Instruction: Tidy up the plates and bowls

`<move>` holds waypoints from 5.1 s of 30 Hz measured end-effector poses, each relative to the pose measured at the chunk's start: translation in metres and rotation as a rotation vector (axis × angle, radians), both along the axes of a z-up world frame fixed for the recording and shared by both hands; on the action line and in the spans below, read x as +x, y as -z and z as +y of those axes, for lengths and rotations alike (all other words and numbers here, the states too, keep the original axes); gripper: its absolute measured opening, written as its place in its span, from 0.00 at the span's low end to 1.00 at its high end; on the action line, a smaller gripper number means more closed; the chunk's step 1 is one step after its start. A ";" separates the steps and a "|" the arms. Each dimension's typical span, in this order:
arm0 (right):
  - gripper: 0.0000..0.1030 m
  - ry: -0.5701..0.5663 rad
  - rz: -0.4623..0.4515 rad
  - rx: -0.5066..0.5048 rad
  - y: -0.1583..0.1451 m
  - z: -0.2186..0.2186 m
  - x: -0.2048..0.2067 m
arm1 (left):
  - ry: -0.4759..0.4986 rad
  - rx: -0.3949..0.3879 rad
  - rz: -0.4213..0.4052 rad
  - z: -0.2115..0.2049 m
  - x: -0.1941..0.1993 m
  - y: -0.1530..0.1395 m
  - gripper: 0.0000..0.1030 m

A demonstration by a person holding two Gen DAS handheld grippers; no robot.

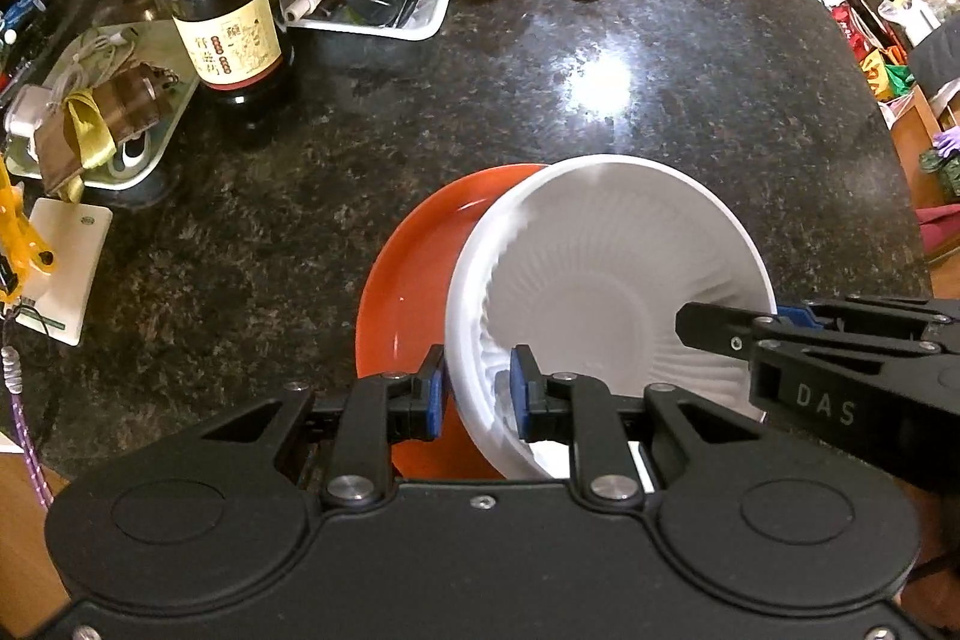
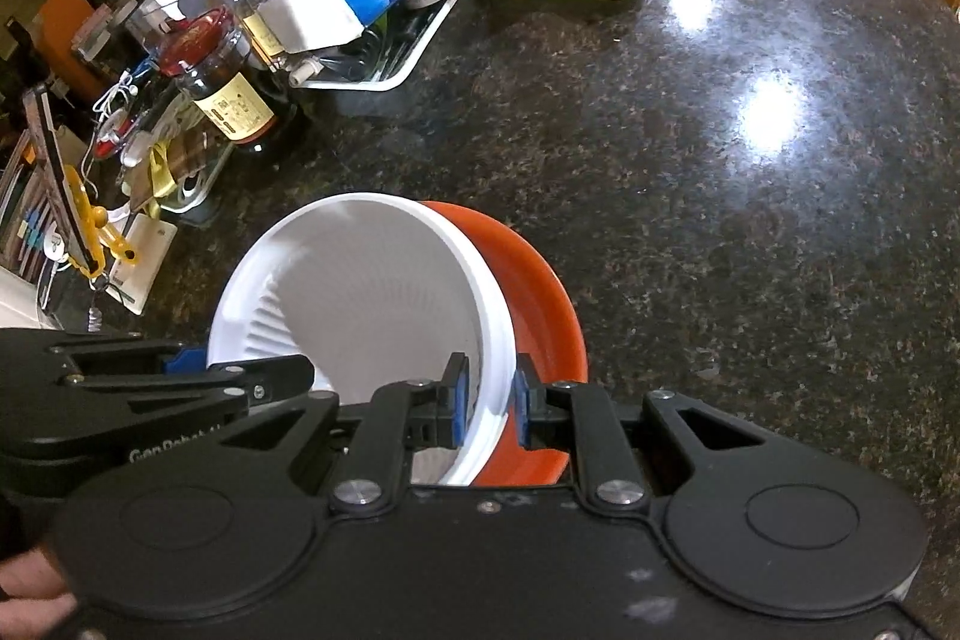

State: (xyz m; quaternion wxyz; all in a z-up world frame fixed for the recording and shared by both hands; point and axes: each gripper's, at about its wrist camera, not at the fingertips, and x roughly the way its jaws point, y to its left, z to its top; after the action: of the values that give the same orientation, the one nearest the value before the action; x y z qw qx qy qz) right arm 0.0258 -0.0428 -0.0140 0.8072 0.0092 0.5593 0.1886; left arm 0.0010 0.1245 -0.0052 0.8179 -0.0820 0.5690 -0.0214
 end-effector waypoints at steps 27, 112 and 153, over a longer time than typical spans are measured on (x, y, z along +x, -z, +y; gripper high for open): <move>0.27 0.040 -0.151 0.031 -0.028 -0.021 -0.018 | 0.006 0.027 -0.109 0.001 -0.019 -0.024 0.29; 0.37 -0.026 -0.223 -0.009 -0.042 -0.055 -0.067 | -0.106 0.154 -0.134 -0.041 -0.064 -0.040 0.30; 0.38 -0.023 -0.218 0.001 -0.042 -0.056 -0.065 | -0.093 0.156 -0.120 -0.045 -0.060 -0.039 0.34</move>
State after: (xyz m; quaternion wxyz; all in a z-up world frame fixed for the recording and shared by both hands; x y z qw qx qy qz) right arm -0.0396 -0.0993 0.0276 0.8611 -0.0175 0.4680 0.1978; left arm -0.0591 0.0797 0.0337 0.8547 -0.0429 0.5144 0.0561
